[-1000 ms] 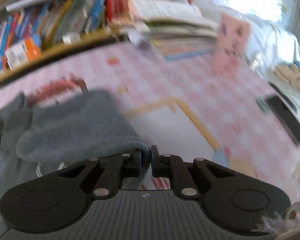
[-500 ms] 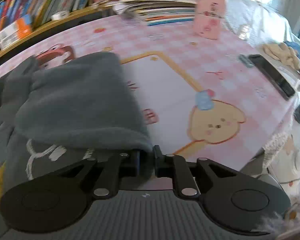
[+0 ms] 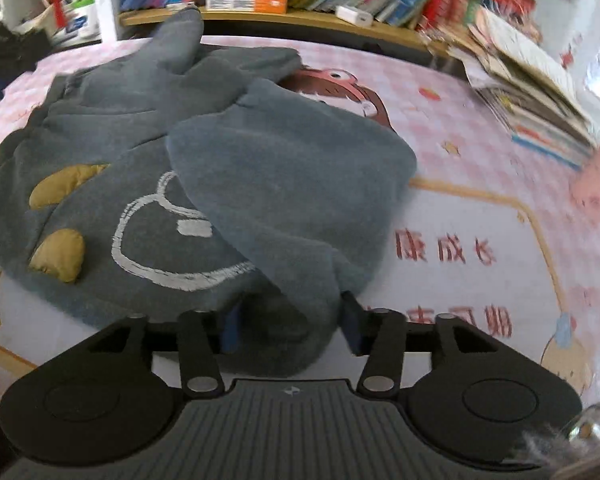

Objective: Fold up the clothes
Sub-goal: 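Shake out and lay the sweatshirt flat on the table with the right gripper, then grasp the sweatshirt hem with the left gripper while the right gripper grasps a sleeve cuff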

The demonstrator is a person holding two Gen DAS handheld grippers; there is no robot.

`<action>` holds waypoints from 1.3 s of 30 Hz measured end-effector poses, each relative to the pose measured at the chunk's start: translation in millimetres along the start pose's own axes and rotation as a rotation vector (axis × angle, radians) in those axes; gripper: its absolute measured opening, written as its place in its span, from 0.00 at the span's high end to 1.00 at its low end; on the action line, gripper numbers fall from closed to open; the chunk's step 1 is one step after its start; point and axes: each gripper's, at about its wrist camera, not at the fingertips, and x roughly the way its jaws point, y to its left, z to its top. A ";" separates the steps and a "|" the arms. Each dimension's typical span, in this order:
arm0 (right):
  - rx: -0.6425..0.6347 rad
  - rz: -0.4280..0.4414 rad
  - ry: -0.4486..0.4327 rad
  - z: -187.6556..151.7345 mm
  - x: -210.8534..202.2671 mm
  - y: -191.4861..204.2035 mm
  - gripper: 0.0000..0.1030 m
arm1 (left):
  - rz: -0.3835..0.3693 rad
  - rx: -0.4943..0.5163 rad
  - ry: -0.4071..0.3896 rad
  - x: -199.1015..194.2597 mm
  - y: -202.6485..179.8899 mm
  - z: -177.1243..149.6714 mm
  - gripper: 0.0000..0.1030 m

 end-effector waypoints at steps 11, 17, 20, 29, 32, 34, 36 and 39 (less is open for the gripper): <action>-0.216 -0.033 -0.220 42.2 -10.2 43.6 0.30 | -0.099 0.169 0.044 -24.9 -6.4 -55.9 0.61; -0.332 0.035 -0.170 65.3 22.3 78.2 0.49 | -0.093 0.161 0.102 -8.0 0.2 -55.2 0.89; -0.357 0.058 -0.132 74.0 36.7 92.2 0.50 | -0.084 0.107 0.088 -16.8 14.0 -56.4 0.96; -0.407 0.110 -0.096 85.3 57.5 127.6 0.50 | -0.007 0.076 0.070 -56.9 46.2 -77.6 0.96; -0.403 0.147 -0.092 85.2 55.7 131.9 0.56 | 0.014 0.061 0.084 -61.4 54.9 -83.7 0.95; -0.389 0.190 -0.083 84.7 54.0 131.4 0.71 | 0.024 0.054 0.093 -60.1 56.4 -84.5 0.96; -0.356 0.197 -0.084 85.1 50.0 123.9 0.83 | 0.033 0.049 0.102 -58.2 56.1 -83.9 0.96; -0.266 0.178 -0.116 86.3 36.8 98.5 0.88 | 0.040 0.058 0.105 -55.9 53.1 -82.0 0.96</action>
